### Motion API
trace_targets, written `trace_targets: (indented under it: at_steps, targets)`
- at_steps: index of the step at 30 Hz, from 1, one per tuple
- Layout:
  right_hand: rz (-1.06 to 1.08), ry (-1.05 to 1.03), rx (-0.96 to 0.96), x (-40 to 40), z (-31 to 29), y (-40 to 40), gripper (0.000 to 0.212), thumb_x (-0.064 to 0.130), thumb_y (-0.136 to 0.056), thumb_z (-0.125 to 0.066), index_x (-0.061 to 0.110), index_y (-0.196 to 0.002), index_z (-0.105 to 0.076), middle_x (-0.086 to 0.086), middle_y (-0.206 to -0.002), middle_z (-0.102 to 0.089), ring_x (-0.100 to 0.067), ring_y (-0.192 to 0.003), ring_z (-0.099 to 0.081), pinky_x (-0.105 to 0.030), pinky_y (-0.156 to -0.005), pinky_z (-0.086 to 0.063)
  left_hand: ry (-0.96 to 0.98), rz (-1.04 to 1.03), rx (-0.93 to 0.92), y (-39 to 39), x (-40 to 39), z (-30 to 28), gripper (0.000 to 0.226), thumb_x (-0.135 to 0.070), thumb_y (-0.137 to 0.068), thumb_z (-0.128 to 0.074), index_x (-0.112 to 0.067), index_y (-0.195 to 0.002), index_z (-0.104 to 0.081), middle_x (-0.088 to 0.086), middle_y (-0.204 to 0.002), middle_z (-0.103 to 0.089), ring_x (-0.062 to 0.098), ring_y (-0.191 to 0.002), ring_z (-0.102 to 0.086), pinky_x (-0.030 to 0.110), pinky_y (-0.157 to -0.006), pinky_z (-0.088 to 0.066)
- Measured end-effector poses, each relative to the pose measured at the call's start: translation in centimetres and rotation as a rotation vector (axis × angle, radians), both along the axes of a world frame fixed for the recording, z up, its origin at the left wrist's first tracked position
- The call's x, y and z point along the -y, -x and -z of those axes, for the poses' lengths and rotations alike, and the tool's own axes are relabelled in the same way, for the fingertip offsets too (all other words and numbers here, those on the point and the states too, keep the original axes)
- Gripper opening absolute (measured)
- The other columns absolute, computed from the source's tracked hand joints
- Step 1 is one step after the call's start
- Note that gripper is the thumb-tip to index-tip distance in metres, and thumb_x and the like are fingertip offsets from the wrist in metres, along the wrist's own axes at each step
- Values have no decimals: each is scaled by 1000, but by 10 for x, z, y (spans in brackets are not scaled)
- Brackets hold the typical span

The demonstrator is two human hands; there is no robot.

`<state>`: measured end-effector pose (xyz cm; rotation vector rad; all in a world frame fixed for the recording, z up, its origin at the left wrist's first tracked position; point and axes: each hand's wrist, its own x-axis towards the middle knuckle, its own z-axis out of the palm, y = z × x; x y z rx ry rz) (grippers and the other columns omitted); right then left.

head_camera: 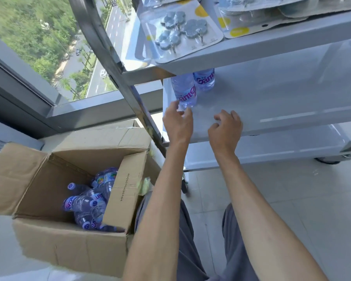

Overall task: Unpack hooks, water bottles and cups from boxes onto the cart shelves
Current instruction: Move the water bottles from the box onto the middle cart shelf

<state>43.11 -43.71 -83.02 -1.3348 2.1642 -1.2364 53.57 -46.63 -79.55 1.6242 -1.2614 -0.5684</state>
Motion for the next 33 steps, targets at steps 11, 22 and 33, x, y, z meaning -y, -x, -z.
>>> trace_targets:
  at_steps: [11, 22, 33]
  targets:
    - [-199, 143, 207, -66, -5, -166, 19, 4, -90, -51, 9, -98, -69, -7, -93, -71, -27, -91, -60, -19, -70, -29, 287, -679, -395, -210, -94, 27, 27, -3, -62, -42, -13, -70, -65, 9, -57, -64, 30, -47, -59, 34, -48, -47]
    - [-760, -331, -127, -105, 70, -296, 40, 8, -83, -47, 15, -122, -56, -12, -107, -65, -36, -97, -60, -39, -76, -44, -813, -678, -295, -361, -131, 139, 47, -16, -90, -56, -1, -135, -51, 15, -131, -58, 36, -116, -57, 40, -100, -48]
    - [-669, -307, -410, -109, 77, -326, 13, 11, -82, -49, 17, -89, -40, -2, -72, -46, -28, -64, -42, -34, -58, -31, -529, -934, -758, -374, -116, 157, 32, -15, -92, -54, -7, -122, -59, 12, -124, -62, 34, -111, -60, 43, -97, -51]
